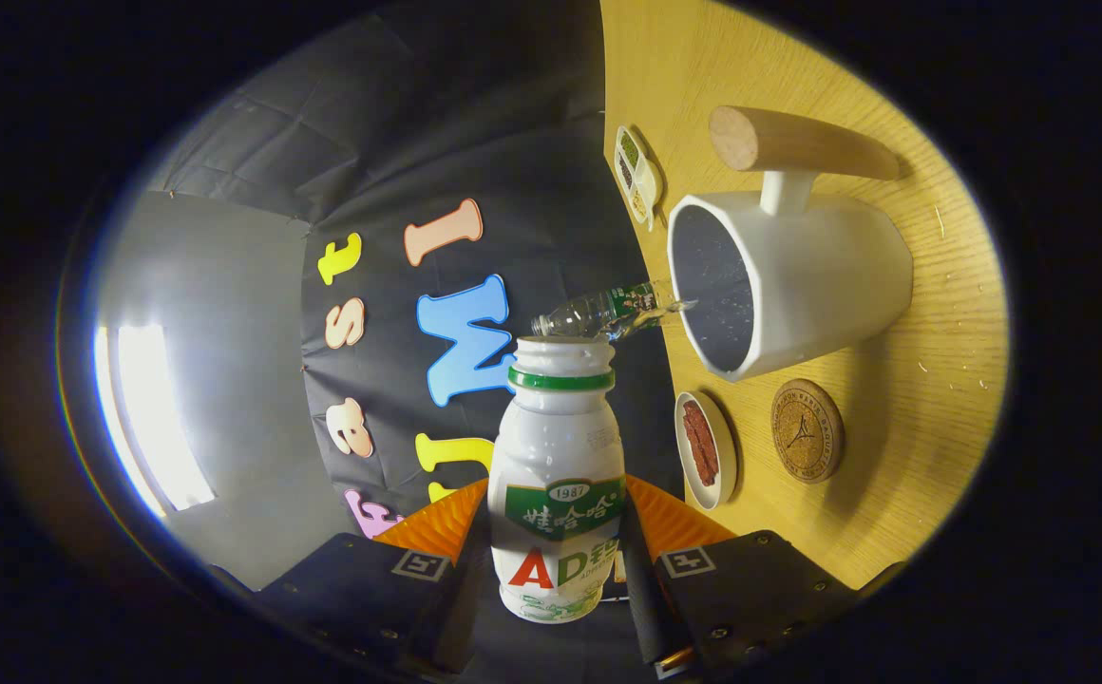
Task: Take the bottle from table, then pour the juice into the cup, finally place the bottle on the coaster
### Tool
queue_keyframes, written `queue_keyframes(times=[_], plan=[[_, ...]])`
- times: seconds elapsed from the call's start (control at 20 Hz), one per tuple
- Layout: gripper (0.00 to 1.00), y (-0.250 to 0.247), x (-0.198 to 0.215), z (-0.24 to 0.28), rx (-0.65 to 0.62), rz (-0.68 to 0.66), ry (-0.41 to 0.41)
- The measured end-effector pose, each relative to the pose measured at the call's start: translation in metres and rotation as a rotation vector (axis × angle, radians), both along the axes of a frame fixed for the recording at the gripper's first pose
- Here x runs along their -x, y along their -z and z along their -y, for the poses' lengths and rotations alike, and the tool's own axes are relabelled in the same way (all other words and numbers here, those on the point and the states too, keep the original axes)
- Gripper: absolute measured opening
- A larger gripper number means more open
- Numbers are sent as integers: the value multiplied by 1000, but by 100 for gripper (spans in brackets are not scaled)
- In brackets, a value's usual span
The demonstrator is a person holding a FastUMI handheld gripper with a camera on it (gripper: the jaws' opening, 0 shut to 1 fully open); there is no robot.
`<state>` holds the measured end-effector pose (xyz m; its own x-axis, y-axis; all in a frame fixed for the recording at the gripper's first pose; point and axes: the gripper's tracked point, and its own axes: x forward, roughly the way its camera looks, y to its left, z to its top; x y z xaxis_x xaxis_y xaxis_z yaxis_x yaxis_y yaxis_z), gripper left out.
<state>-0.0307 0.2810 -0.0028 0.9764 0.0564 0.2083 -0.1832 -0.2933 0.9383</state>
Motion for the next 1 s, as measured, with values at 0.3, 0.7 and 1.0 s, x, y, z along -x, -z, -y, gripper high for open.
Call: queue_keyframes(times=[0.3, 0.7, 1.0], plan=[[66, 0, 0, 3, -24, 10, 20], [66, 2, 0, 6, -71, 16, 36], [66, -2, 0, 5, -91, 18, 44]])
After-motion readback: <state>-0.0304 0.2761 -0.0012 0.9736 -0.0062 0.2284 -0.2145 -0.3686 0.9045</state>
